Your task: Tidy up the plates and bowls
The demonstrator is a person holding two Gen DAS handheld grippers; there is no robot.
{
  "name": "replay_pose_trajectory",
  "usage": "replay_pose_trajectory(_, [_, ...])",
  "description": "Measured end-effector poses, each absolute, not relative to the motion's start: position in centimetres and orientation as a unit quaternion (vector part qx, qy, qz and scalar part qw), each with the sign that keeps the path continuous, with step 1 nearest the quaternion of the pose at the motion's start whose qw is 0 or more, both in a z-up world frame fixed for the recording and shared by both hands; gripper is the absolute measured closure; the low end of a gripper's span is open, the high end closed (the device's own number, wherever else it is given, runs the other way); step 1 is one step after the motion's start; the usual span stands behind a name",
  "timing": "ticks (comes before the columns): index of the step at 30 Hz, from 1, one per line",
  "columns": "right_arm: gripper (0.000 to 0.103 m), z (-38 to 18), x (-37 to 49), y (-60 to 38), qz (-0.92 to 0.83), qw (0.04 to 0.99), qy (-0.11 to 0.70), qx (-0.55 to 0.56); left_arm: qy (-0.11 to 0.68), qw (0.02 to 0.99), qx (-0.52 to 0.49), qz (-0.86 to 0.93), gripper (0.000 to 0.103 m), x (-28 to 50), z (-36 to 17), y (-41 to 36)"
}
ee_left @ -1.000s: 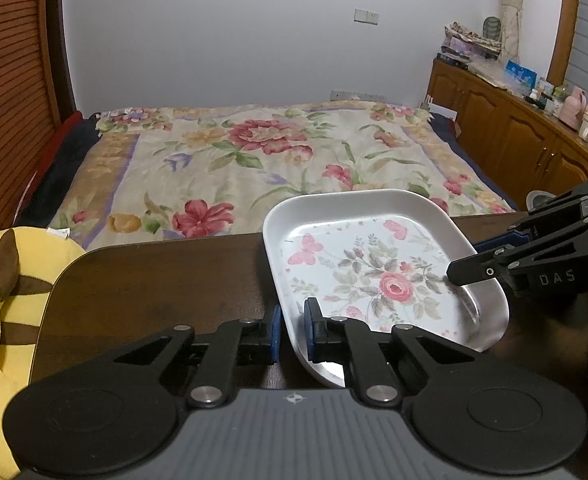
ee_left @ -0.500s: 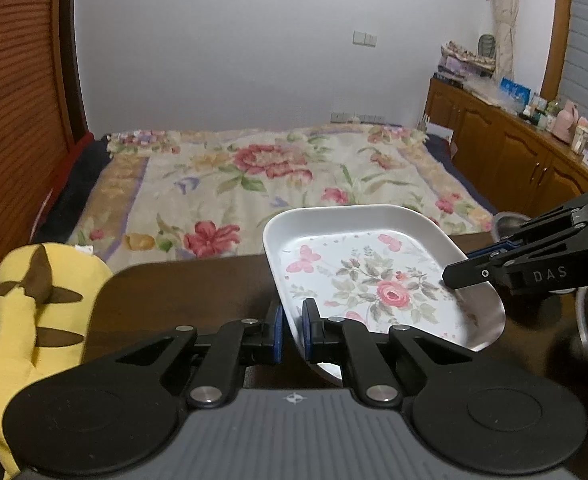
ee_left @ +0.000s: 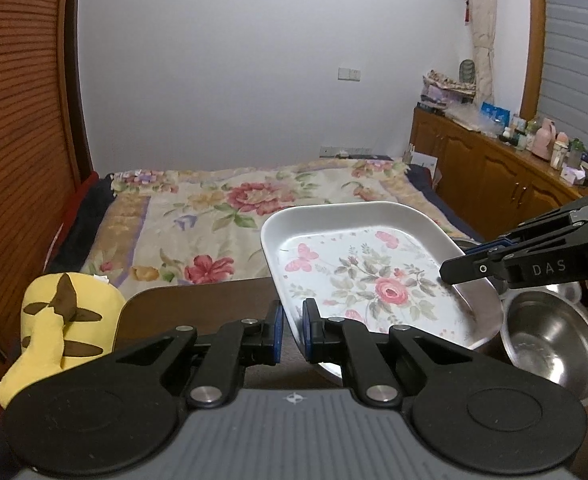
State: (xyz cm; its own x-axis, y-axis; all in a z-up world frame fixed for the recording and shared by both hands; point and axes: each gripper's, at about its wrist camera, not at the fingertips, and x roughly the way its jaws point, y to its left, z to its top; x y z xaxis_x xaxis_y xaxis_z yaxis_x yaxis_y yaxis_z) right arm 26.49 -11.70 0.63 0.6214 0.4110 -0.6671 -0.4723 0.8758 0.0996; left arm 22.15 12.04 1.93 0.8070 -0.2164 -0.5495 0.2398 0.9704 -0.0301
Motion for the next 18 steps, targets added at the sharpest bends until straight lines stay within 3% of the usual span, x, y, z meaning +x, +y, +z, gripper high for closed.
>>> replay_pose_trajectory(18, [0.088, -0.1, 20.5, -13.8, 0.242, 0.904, 0.351, -0.037, 0.275, 0.951, 0.041, -0.133, 0.092, 15.3, 1.6, 10.0])
